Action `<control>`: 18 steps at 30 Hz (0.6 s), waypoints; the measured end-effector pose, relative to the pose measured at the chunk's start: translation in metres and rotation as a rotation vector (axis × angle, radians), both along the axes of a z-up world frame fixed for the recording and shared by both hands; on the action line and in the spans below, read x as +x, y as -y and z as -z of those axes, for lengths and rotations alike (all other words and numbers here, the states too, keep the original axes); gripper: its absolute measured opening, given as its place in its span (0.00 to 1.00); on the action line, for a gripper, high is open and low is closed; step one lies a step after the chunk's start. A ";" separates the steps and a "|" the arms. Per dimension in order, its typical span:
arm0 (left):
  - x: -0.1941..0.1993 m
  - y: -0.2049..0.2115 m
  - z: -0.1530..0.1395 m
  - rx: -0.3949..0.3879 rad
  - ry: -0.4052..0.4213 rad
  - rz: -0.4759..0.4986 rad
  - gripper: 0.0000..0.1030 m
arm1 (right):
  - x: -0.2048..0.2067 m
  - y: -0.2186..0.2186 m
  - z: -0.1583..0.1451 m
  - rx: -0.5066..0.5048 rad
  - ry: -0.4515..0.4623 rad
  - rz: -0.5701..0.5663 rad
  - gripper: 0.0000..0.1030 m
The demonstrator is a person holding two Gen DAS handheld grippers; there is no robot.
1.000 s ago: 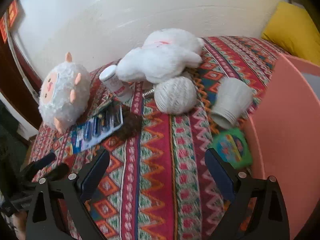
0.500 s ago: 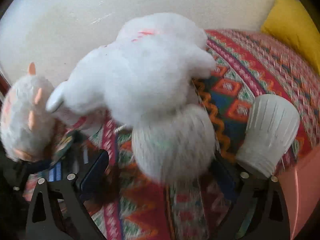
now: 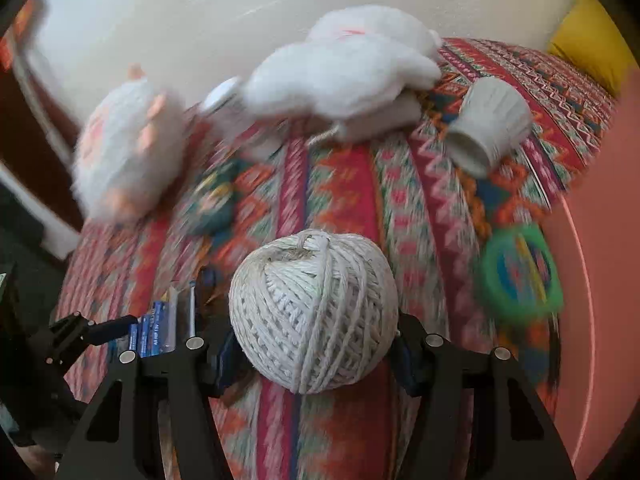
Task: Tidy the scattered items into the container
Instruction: 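Grasp the blue battery blister pack with the left tool while the right grasps the twine ball, then carry the battery pack and twine ball over the box and release both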
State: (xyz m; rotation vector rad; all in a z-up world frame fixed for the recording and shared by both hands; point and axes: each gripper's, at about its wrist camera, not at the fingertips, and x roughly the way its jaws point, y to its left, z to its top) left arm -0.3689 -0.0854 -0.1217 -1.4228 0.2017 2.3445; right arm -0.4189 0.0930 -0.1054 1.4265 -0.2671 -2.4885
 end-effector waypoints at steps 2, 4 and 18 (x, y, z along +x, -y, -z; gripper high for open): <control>0.033 0.008 -0.008 0.010 -0.009 -0.061 0.76 | 0.025 0.003 -0.008 -0.007 -0.020 -0.035 0.62; 0.062 0.019 -0.018 0.038 -0.036 -0.124 0.76 | 0.056 0.005 -0.025 -0.024 -0.060 -0.067 0.62; 0.181 0.016 -0.150 0.257 -0.369 -0.187 0.76 | 0.183 -0.017 -0.171 -0.067 -0.493 -0.115 0.62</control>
